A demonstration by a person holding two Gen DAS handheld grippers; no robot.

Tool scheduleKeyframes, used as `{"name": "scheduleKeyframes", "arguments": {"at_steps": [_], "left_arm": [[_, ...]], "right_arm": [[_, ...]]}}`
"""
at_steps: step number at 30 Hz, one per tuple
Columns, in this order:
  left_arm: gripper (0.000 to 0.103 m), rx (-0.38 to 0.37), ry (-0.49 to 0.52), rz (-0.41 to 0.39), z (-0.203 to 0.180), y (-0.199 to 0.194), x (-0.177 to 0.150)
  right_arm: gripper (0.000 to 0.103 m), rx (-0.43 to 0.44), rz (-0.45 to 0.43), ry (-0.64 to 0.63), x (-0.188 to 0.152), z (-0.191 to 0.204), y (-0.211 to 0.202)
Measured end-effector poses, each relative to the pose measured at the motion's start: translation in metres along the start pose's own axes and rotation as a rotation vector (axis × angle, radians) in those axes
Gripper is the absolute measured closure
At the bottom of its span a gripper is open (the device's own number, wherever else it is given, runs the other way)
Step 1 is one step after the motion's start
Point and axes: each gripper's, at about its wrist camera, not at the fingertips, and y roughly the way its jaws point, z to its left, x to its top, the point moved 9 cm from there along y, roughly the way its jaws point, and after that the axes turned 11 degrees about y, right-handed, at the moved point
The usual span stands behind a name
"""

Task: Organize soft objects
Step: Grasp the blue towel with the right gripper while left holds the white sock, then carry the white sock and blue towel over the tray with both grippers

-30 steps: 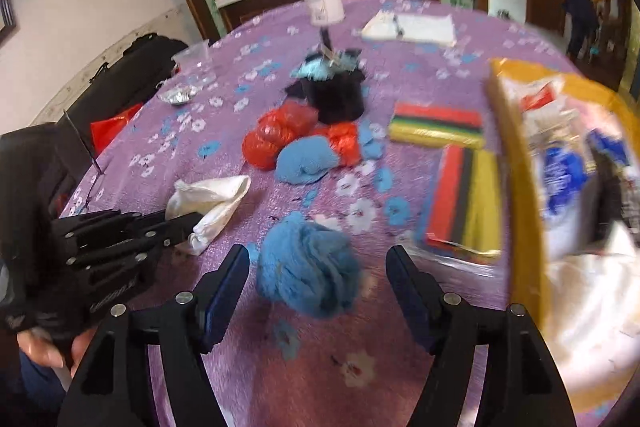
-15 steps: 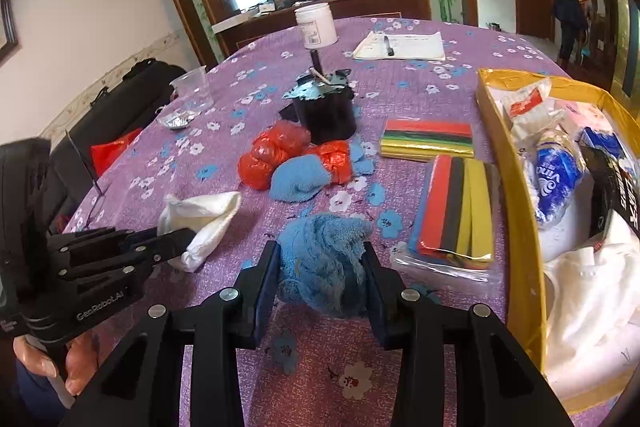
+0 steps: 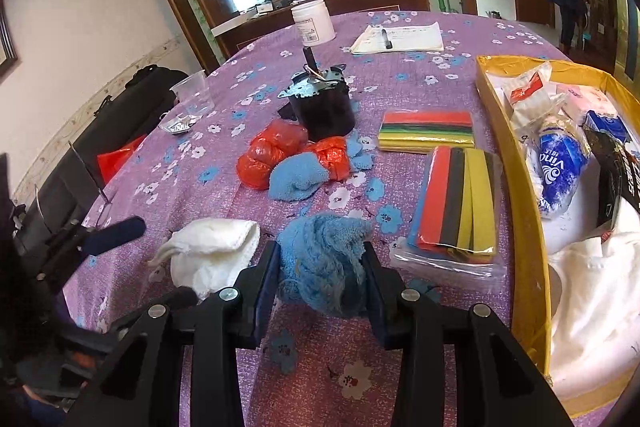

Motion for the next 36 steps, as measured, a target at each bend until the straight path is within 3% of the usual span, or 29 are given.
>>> {"name": "scheduleKeyframes", "arguments": {"at_steps": [5, 10, 12, 13, 16, 19, 24, 36], "left_arm": [[0.014, 0.021, 0.036, 0.012, -0.002, 0.004, 0.006], [0.015, 0.0, 0.001, 0.069, 0.0, 0.03, 0.002], [0.036, -0.003, -0.031, 0.121, 0.003, 0.042, -0.005], [0.057, -0.021, -0.047, 0.149, 0.004, 0.047, -0.008], [0.071, -0.025, -0.077, 0.143, 0.009, 0.045, -0.01], [0.079, -0.049, -0.115, 0.133, 0.012, 0.041, -0.012], [0.08, -0.129, -0.179, 0.102, 0.015, 0.03, -0.007], [0.08, -0.171, -0.161, 0.016, -0.001, 0.005, 0.031]], "right_arm": [[0.06, 0.005, -0.002, 0.007, 0.0, -0.002, -0.002], [0.06, 0.005, 0.001, 0.007, 0.0, -0.001, -0.002], [0.06, 0.005, 0.001, 0.007, 0.0, -0.002, -0.002], [0.06, 0.005, 0.0, 0.008, 0.0, -0.002, -0.003], [0.06, 0.007, 0.0, 0.01, 0.0, -0.002, -0.002], [0.06, 0.009, -0.002, 0.012, 0.0, -0.002, -0.003], [0.06, 0.01, -0.004, 0.015, 0.001, -0.003, -0.002], [0.06, 0.006, -0.058, 0.025, 0.008, -0.011, -0.024]]}}
